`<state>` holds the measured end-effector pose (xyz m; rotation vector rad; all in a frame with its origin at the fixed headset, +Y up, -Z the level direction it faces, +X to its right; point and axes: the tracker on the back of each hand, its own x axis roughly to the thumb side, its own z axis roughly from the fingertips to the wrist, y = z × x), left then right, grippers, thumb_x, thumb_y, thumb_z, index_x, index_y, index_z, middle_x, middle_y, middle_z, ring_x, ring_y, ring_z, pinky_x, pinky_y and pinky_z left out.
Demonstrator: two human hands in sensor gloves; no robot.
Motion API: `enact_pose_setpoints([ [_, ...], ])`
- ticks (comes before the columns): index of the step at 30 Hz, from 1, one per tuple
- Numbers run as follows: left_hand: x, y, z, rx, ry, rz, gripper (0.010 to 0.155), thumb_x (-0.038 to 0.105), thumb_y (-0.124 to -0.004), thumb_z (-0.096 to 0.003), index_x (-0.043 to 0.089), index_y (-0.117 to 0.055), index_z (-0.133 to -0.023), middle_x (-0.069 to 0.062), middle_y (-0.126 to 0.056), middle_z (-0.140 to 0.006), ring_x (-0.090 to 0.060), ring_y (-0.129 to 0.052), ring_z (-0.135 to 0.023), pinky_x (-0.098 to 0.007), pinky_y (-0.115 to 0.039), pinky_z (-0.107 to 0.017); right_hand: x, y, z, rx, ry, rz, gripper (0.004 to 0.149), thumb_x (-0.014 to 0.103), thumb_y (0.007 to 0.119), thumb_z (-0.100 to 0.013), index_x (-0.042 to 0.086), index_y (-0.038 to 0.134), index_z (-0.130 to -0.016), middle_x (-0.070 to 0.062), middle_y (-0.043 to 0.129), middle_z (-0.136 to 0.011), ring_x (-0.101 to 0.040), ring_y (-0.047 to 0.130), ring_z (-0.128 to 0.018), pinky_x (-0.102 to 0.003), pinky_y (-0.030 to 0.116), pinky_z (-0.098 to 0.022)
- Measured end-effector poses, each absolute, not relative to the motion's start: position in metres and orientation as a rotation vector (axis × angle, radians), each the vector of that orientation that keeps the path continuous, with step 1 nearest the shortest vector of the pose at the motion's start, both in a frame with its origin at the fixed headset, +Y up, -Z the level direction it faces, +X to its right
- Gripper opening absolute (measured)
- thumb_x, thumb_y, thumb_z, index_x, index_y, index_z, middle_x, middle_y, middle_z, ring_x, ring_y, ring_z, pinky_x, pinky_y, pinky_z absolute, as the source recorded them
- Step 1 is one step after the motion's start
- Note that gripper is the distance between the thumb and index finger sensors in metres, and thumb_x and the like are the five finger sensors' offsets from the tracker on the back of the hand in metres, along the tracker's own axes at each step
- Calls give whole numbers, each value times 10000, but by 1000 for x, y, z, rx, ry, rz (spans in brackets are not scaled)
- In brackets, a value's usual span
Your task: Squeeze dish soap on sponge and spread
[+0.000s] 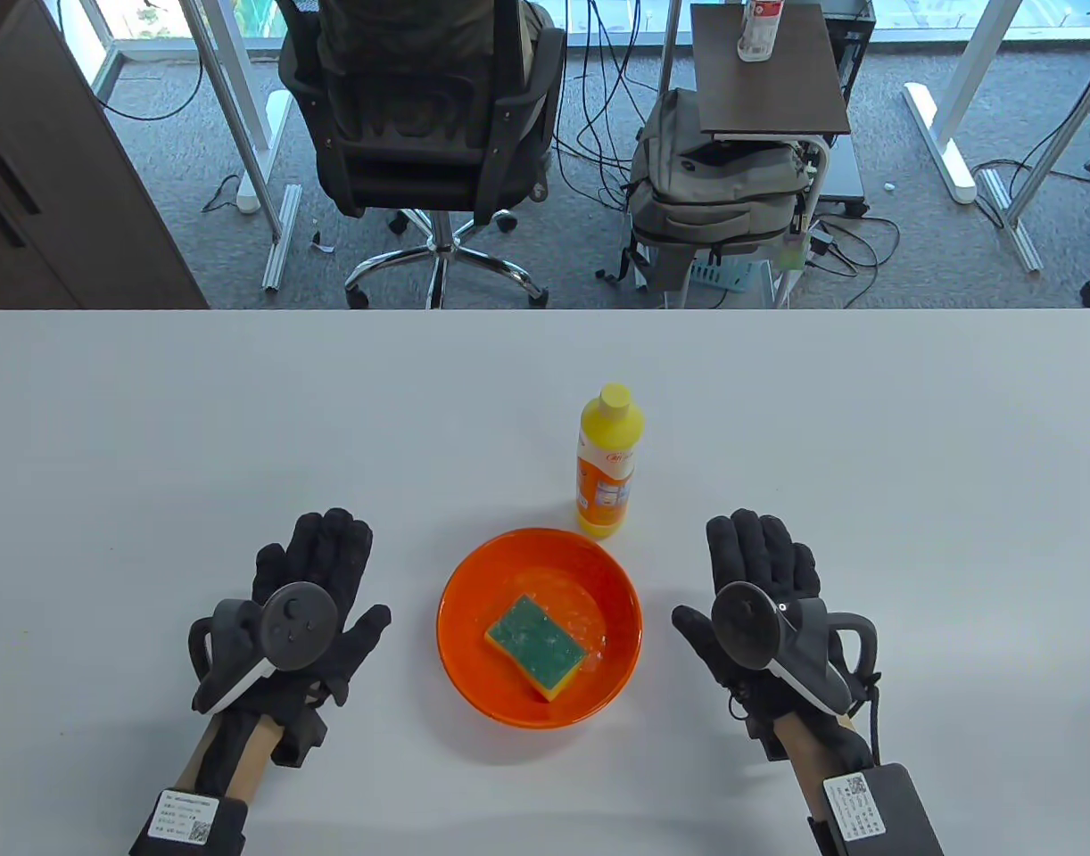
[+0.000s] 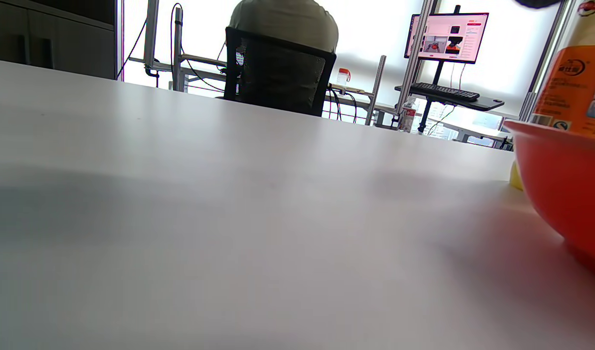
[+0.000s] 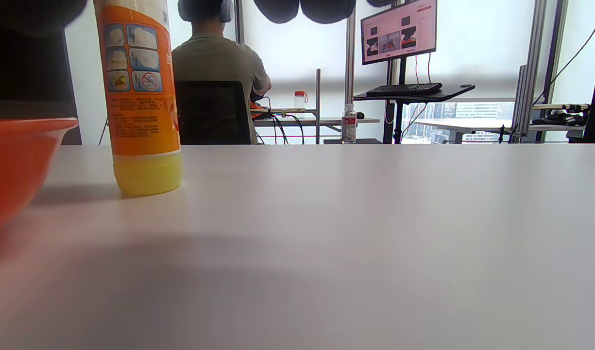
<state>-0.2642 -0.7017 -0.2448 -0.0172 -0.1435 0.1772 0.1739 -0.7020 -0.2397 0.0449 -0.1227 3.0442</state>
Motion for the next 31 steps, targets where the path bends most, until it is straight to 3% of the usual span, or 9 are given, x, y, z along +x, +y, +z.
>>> enact_pose_setpoints([
  [31,-259,-704,-245,-21,-149,160,811,656,-638,-395,423,-283,-1086,140,-268,-1223,-144,-258,-1201,-543,-266,-870,167,-704,-233,73,-71,3094,938,700,690,-320,341,244,-1063,-4,285,-1179,-326,365,-1105,-533,368,-803],
])
